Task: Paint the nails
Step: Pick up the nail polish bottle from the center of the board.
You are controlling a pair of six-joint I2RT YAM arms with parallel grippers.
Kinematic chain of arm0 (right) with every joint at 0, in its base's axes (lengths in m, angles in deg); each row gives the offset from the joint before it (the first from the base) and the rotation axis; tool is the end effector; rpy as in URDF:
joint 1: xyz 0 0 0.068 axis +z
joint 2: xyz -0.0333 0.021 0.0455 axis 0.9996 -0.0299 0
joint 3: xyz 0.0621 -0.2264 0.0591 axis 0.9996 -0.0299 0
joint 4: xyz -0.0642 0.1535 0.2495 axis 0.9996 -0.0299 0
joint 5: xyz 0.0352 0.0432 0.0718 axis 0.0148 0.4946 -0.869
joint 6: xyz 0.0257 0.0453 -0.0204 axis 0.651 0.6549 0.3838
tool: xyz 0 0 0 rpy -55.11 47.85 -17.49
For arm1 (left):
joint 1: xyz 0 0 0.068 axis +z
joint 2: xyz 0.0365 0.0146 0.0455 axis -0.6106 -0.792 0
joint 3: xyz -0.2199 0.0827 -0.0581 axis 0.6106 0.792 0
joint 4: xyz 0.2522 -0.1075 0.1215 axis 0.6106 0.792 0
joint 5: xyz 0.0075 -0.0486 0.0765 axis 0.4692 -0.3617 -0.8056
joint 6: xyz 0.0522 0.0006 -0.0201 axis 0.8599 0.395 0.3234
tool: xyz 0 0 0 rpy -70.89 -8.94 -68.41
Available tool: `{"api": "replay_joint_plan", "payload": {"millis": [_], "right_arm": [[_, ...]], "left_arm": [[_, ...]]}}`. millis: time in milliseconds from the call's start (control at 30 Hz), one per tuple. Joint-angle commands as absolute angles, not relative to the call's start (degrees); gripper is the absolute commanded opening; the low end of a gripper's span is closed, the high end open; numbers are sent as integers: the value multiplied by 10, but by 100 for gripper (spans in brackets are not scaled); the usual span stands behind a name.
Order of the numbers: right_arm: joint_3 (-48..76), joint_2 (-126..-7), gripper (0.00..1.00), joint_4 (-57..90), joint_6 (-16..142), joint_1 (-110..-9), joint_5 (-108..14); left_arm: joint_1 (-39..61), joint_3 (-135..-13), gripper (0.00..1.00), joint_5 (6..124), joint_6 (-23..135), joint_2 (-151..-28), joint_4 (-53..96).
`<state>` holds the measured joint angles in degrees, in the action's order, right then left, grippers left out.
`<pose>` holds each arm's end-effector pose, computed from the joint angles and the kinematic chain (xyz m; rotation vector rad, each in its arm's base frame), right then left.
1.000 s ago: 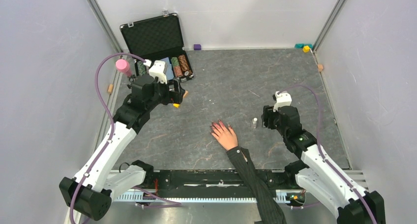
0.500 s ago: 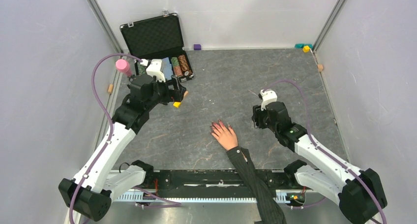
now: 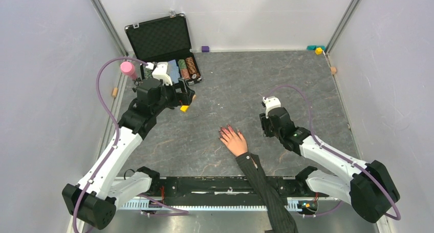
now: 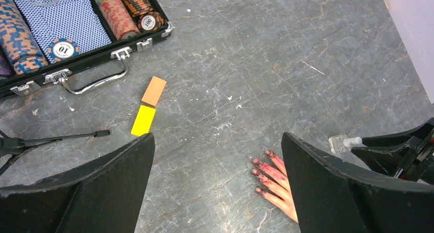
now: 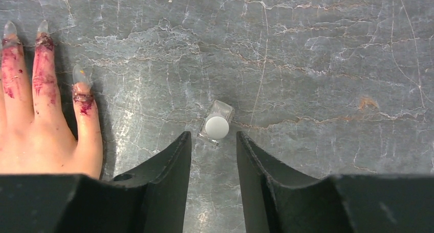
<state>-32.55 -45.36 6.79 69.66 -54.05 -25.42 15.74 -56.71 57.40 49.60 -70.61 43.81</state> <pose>0.2231 0.1407 0.1450 -0.2916 2.2560 0.1627 0.2618 -0.1056 0.3193 0.0691 1.9722 -0.4696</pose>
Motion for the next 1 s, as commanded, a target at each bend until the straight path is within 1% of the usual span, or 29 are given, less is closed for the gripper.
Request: {"api": "replay_joint_plan", "payload": {"millis": [0,33,133,267,367,533,600,800,967], "right_arm": [[-308,-466,41,98,703,-534,-233],[-309,-470,38,100,705,-534,-234],[-309,-479,34,104,707,-533,-238],[-322,-482,32,103,702,-533,-226],[-331,-483,26,102,700,-533,-220],[-342,-476,10,102,699,-532,-211],[-341,-472,1,100,694,-532,-208],[-327,-464,0,85,672,-532,-206],[-302,-463,0,53,659,-532,-193]], "left_arm": [[157,-564,100,547,478,-717,407],[157,-563,100,535,474,-719,407],[157,-545,100,498,443,-711,388],[157,-517,100,496,397,-695,344],[157,-514,100,512,381,-701,339],[156,-539,100,556,381,-723,351],[156,-557,100,574,386,-735,361],[156,-629,100,667,442,-791,410],[156,-651,100,686,493,-818,432]]}}
